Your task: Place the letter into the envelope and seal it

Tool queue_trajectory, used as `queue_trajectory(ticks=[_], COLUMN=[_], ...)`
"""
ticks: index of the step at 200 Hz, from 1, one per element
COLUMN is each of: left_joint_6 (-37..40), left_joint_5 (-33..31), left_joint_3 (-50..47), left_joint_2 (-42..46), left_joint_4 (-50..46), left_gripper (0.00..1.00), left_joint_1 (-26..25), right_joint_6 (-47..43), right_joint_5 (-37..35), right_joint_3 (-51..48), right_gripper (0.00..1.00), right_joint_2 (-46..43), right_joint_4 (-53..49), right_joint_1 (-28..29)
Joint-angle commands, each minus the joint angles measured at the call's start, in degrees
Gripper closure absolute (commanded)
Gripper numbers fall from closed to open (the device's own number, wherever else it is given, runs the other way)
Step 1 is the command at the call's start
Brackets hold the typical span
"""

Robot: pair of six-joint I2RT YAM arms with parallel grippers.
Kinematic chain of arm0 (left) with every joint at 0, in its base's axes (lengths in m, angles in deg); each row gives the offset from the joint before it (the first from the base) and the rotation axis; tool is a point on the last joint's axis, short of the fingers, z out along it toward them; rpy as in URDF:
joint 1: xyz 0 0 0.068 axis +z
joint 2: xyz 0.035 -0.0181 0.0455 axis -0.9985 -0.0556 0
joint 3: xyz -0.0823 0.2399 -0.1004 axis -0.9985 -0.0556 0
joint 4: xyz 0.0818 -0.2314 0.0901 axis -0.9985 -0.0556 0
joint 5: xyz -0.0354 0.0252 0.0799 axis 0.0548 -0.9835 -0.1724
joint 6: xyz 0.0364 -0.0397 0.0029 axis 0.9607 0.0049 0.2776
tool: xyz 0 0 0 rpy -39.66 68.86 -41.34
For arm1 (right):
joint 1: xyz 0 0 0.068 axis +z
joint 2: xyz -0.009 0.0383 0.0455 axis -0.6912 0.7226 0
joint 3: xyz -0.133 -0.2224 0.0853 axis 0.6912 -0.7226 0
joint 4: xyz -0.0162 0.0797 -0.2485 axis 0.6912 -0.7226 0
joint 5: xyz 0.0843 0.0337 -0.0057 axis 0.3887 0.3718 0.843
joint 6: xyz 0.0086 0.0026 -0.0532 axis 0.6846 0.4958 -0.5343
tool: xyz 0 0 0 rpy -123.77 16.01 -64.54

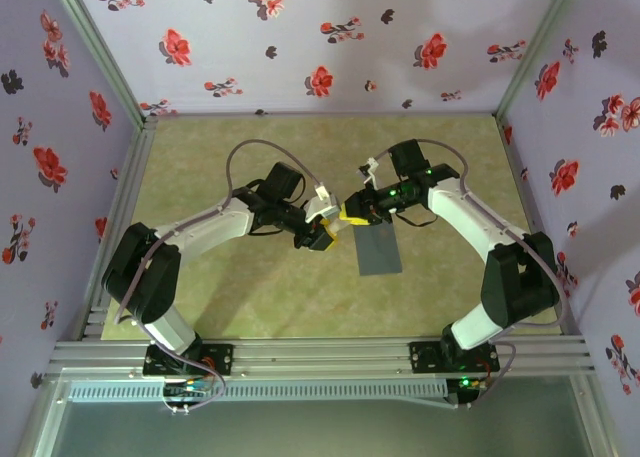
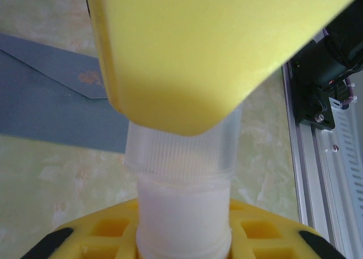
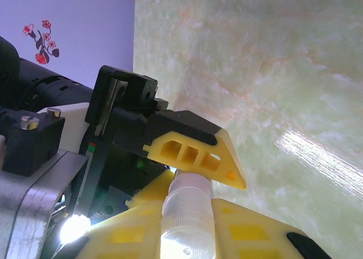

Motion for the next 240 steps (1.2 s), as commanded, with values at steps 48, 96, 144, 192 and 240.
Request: queue_trajectory(ticks=[48, 96, 144, 192, 240], left_joint_6=[-0.1, 0.4, -1.4, -4.3, -7.5], left_joint_5=[3.9, 4.1, 4.3, 4.7, 4.0], left_joint_3=[2.2, 2.9, 3.1, 2.8, 1.8], left_joint_2=[-0.8, -1.0, -2.1, -2.1, -2.0], left_joint_4=[0.3, -0.7, 0.9, 4.7, 9.8], left_gripper=[1.0, 1.0, 1.0, 1.0, 1.0], left_joint_1=[-0.1, -0.1, 0.0, -0.1, 0.1], right_joint_6=[-5.9, -7.5, -4.1, 2.1, 7.5], right_joint_5=[3.4, 3.2, 1.1, -0.1, -0.7], right_joint_3=[3.3, 4.0, 2.6, -1.6, -4.9], right_gripper=[0.84, 0.85, 0.86, 0.87, 0.88], right_joint_2=[2.3, 3.0, 1.8, 1.4, 1.5], right_joint_4=[-4.6, -6.1, -1.7, 7.0, 14.5], right_joint_1=[3.0, 4.0, 5.7, 8.9, 11.9])
